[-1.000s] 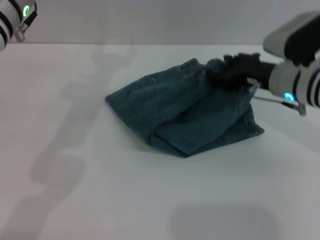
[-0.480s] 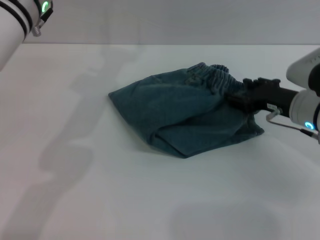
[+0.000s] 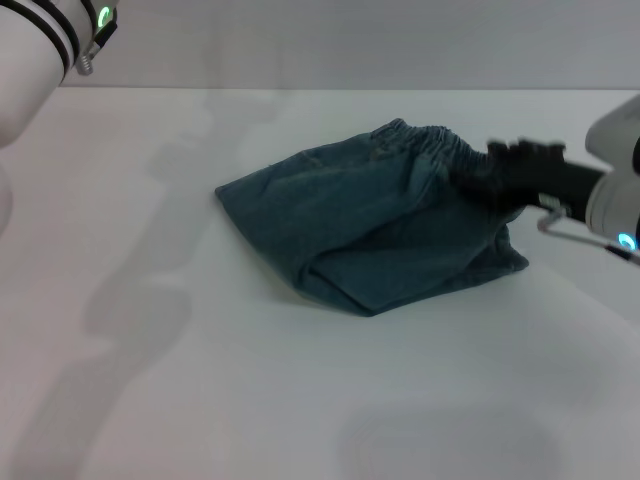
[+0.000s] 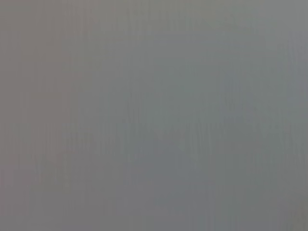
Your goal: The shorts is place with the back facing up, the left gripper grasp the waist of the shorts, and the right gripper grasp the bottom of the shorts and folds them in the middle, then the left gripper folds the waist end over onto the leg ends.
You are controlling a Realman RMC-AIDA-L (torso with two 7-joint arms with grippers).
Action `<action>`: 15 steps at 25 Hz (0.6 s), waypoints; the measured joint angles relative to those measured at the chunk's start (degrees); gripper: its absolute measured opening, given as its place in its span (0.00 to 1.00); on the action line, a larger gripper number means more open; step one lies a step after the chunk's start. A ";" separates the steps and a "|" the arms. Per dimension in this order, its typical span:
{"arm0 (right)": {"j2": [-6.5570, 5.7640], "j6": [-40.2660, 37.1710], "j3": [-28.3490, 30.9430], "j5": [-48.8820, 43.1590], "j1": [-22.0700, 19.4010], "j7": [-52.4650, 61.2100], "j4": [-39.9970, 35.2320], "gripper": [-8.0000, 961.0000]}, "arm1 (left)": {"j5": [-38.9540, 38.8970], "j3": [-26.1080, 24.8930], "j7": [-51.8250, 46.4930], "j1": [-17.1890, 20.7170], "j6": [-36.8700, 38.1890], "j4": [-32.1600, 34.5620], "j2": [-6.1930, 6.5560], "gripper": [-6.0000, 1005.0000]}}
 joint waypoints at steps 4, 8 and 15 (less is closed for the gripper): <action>-0.05 -4.51 1.25 5.58 -0.14 -5.04 -2.92 0.63 | -0.07 0.02 -0.03 0.67 -0.53 -0.03 0.04 0.84; -0.24 -12.67 4.32 14.26 -0.31 -13.73 -4.36 0.63 | -0.19 0.39 -0.05 1.49 -1.08 -0.06 0.00 0.84; -0.24 -16.68 5.28 42.22 -0.43 -46.34 3.61 0.63 | -0.59 1.97 -0.07 3.46 -4.51 -0.56 -0.07 0.84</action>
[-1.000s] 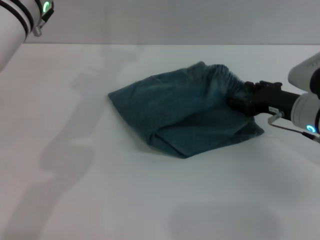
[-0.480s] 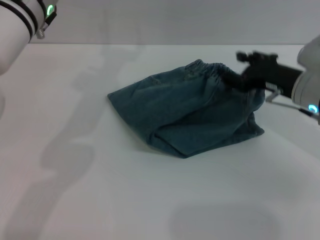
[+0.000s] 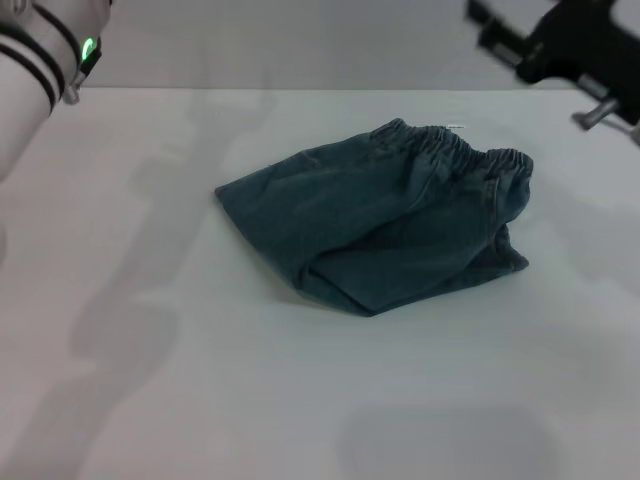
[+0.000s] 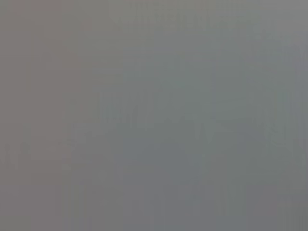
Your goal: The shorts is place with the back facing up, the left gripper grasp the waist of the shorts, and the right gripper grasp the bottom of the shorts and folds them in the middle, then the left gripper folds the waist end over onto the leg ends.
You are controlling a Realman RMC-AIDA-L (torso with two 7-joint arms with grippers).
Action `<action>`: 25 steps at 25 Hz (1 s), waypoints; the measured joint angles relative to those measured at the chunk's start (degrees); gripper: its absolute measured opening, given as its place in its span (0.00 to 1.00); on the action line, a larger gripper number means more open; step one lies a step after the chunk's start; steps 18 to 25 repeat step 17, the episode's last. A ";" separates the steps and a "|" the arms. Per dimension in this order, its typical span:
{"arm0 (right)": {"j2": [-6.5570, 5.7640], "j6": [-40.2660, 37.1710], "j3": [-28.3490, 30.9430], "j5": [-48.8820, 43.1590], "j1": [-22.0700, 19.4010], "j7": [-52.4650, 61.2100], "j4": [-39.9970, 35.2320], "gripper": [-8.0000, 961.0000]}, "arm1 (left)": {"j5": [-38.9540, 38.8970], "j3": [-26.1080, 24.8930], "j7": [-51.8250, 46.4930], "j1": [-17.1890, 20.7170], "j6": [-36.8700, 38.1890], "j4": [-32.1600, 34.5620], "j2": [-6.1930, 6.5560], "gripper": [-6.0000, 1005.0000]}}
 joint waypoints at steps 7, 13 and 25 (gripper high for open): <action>-0.11 -7.60 1.57 33.92 1.81 -28.06 16.88 0.63 | -0.39 3.79 -0.40 3.90 -11.84 -4.85 -0.05 0.84; -0.24 -17.51 5.22 48.39 1.79 -36.19 27.39 0.63 | -4.55 8.69 -2.29 4.66 -28.22 -16.23 0.02 0.84; -0.26 -18.73 7.76 49.06 1.56 -36.12 29.98 0.63 | -8.80 13.41 -2.89 4.71 -38.15 -22.34 -0.05 0.84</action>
